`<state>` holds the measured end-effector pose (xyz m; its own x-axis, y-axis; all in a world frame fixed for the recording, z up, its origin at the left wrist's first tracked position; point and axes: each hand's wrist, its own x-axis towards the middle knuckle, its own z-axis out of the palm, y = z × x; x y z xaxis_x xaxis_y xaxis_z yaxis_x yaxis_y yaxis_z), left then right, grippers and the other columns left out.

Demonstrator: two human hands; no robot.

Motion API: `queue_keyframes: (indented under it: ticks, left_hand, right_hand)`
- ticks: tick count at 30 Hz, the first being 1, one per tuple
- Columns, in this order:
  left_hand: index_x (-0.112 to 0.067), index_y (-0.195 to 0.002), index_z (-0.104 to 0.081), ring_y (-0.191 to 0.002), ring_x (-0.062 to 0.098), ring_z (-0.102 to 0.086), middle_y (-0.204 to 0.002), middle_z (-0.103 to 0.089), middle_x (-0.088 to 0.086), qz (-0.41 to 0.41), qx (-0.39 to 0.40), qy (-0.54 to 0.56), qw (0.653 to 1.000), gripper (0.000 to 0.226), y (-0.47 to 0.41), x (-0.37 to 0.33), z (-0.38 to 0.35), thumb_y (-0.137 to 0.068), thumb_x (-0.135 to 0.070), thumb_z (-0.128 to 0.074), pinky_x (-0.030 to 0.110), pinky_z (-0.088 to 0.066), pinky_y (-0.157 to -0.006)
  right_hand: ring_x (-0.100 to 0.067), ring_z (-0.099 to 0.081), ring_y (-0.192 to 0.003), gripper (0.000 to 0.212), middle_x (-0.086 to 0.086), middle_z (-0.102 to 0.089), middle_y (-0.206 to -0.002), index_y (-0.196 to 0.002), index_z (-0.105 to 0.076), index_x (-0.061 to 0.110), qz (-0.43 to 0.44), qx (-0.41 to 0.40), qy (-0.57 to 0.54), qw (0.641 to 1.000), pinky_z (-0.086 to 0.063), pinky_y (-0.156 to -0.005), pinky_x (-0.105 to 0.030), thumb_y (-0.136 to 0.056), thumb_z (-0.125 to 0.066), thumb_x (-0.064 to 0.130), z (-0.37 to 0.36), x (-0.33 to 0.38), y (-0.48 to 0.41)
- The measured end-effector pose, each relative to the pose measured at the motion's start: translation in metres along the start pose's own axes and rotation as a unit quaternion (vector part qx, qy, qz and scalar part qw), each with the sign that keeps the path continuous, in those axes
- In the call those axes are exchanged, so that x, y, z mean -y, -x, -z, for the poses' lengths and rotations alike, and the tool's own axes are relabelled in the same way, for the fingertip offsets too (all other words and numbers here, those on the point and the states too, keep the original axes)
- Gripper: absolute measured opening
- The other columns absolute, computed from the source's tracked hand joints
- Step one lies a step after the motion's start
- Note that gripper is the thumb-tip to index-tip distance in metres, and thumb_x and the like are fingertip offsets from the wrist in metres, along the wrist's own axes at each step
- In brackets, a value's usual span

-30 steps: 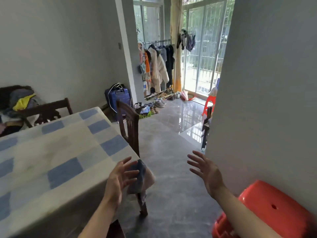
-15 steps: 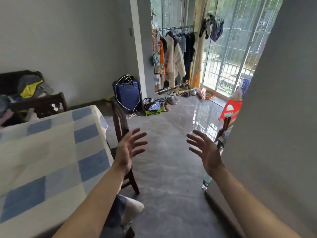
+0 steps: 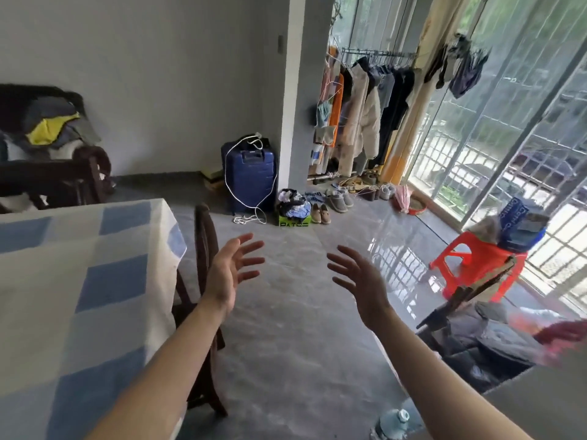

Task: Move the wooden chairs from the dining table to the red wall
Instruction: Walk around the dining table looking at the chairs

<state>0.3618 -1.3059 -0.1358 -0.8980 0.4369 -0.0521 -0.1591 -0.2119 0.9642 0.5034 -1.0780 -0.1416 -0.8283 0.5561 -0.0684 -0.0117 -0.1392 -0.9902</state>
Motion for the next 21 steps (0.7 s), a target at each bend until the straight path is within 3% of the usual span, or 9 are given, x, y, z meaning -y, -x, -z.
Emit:
queue_keyframes:
  ticks: [3, 7, 10, 12, 14, 17, 21]
  left_hand:
    - [-0.025, -0.128, -0.064, -0.100, 0.022, -0.074, -0.120, -0.077, -0.002, -0.003, -0.032, 0.006, 0.999, 0.040, -0.051, -0.010, 0.012, -0.105, -0.046, -0.038, 0.037, -0.054, -0.081]
    - [-0.025, -0.127, -0.066, -0.100, 0.023, -0.073, -0.123, -0.076, 0.002, -0.009, -0.103, 0.025, 0.994, 0.047, -0.103, -0.015, 0.047, -0.095, -0.053, -0.046, 0.037, -0.051, -0.080]
    - [-0.027, -0.118, -0.071, -0.095, 0.022, -0.074, -0.122, -0.077, 0.004, -0.008, -0.171, 0.044, 0.984, 0.046, -0.128, -0.010, 0.075, -0.087, -0.056, -0.055, 0.034, -0.053, -0.074]
    - [-0.030, -0.111, -0.075, -0.091, 0.019, -0.074, -0.119, -0.078, 0.003, -0.013, -0.221, 0.046, 0.974, 0.047, -0.139, -0.005, 0.088, -0.079, -0.060, -0.061, 0.030, -0.054, -0.069]
    - [-0.029, -0.112, -0.074, -0.092, 0.020, -0.072, -0.118, -0.078, 0.002, -0.021, -0.288, 0.050, 0.956, 0.050, -0.150, -0.002, 0.097, -0.076, -0.061, -0.061, 0.030, -0.053, -0.072]
    - [-0.027, -0.114, -0.072, -0.091, 0.020, -0.073, -0.120, -0.077, 0.003, -0.035, -0.385, 0.029, 0.922, 0.037, -0.156, 0.003, 0.101, -0.093, -0.050, -0.051, 0.035, -0.052, -0.077]
    - [-0.023, -0.120, -0.070, -0.090, 0.018, -0.073, -0.123, -0.076, 0.004, -0.053, -0.516, 0.037, 0.854, 0.036, -0.144, 0.012, 0.085, -0.105, -0.037, -0.041, 0.033, -0.052, -0.072]
  right_hand:
    - [-0.026, -0.069, -0.117, 0.043, -0.011, -0.072, -0.129, -0.135, -0.061, 0.014, -0.002, 0.031, 0.018, 0.999, -0.050, -0.104, -0.052, -0.108, -0.034, 0.035, -0.028, 0.009, -0.072]
    - [-0.027, -0.069, -0.116, 0.052, -0.010, -0.072, -0.127, -0.130, -0.062, 0.017, -0.006, 0.106, 0.018, 0.994, -0.052, -0.100, -0.050, -0.095, -0.047, 0.051, -0.080, 0.009, -0.165]
    - [-0.026, -0.070, -0.115, 0.044, -0.008, -0.074, -0.126, -0.134, -0.062, 0.015, -0.015, 0.184, 0.023, 0.983, -0.050, -0.104, -0.054, -0.105, -0.041, 0.040, -0.124, -0.011, -0.234]
    - [-0.025, -0.071, -0.113, 0.044, -0.006, -0.075, -0.125, -0.133, -0.063, 0.017, -0.025, 0.243, 0.029, 0.969, -0.051, -0.101, -0.052, -0.104, -0.043, 0.043, -0.154, -0.027, -0.276]
    - [-0.025, -0.071, -0.113, 0.054, -0.005, -0.075, -0.124, -0.132, -0.065, 0.019, -0.032, 0.306, 0.034, 0.951, -0.053, -0.096, -0.048, -0.094, -0.050, 0.055, -0.184, -0.035, -0.312]
    - [-0.024, -0.071, -0.113, 0.066, -0.003, -0.076, -0.123, -0.130, -0.066, 0.021, -0.037, 0.400, 0.039, 0.915, -0.053, -0.095, -0.045, -0.084, -0.054, 0.067, -0.220, -0.050, -0.363]
    - [-0.023, -0.071, -0.111, 0.051, -0.002, -0.078, -0.116, -0.125, -0.070, 0.021, -0.054, 0.489, 0.058, 0.869, -0.052, -0.098, -0.047, -0.090, -0.053, 0.054, -0.258, -0.064, -0.418]
